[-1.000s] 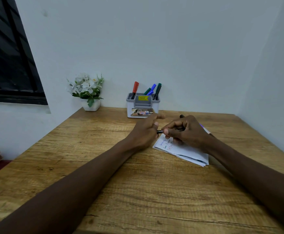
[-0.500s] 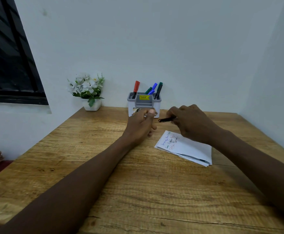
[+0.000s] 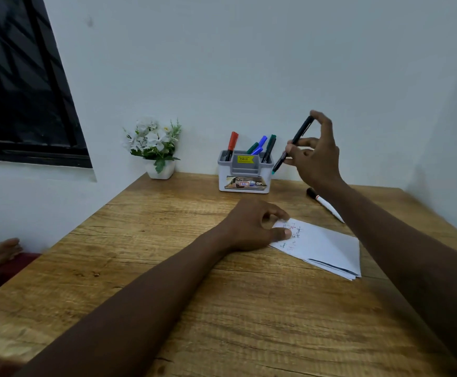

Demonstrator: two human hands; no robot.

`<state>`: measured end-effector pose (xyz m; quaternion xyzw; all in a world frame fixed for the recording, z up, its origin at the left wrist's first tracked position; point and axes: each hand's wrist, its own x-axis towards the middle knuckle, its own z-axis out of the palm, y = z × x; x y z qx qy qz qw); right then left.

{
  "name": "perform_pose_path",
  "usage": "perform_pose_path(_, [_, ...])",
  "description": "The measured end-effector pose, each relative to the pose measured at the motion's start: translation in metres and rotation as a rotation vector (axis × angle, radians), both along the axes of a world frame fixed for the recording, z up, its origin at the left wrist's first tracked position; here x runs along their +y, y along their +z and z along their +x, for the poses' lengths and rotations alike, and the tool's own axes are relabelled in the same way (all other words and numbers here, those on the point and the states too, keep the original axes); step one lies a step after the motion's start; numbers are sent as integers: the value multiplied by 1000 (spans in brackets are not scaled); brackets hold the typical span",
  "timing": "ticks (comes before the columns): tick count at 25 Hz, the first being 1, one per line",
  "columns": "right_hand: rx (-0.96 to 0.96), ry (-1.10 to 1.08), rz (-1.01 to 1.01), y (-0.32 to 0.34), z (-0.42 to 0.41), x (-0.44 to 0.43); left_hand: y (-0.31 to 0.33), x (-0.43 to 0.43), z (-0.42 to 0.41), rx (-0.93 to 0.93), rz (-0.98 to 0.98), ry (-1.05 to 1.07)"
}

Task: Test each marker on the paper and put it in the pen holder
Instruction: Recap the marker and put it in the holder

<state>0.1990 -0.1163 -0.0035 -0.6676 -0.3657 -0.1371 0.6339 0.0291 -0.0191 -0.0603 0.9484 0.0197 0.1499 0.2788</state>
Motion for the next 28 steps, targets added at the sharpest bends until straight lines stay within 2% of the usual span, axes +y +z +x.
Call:
perform_pose_path(4, [108, -10, 95, 10, -1, 28, -3, 2, 3, 5, 15, -13])
perform_pose_path(11, [-11, -153, 69, 9, 9, 61, -1, 1, 3, 35, 0, -16])
perform_pose_path(17, [-13, -262, 116, 11, 18, 63, -1, 2, 3, 42, -5, -20])
perform_pose_path(24, [-74, -202, -189, 0, 24, 59, -2, 2, 4, 42, -14, -19])
perform_pose_path(28, [-42, -198, -236, -11, 34, 68, -2, 2, 4, 45, -6, -25])
